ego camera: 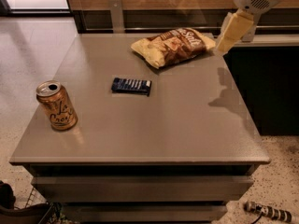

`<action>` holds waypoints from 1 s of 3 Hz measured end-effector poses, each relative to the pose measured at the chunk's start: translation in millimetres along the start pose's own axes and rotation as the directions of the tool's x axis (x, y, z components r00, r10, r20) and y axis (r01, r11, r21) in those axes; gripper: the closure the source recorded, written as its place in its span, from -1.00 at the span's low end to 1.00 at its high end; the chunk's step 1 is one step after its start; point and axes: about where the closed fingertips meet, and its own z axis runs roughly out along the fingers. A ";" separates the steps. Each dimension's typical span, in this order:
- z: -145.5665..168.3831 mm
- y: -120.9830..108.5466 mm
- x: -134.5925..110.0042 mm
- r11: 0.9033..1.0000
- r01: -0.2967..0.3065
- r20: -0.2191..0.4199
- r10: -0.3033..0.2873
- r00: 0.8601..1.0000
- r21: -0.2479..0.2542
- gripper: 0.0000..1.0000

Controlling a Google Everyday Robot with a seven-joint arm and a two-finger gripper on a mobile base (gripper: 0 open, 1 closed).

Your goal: Move brown chip bag near orange can

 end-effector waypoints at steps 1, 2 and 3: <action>54.2 -38.9 -29.0 0.999 0.038 0.056 -0.037 0.998 -0.015 -1.00; 54.2 -38.9 -29.0 0.999 0.038 0.056 -0.037 0.998 -0.015 -1.00; 88.4 -38.0 -23.9 0.996 0.031 0.053 -0.026 0.998 -0.086 -1.00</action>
Offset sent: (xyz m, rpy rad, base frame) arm 0.0340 0.0152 -0.0046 0.0109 -0.0040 0.0339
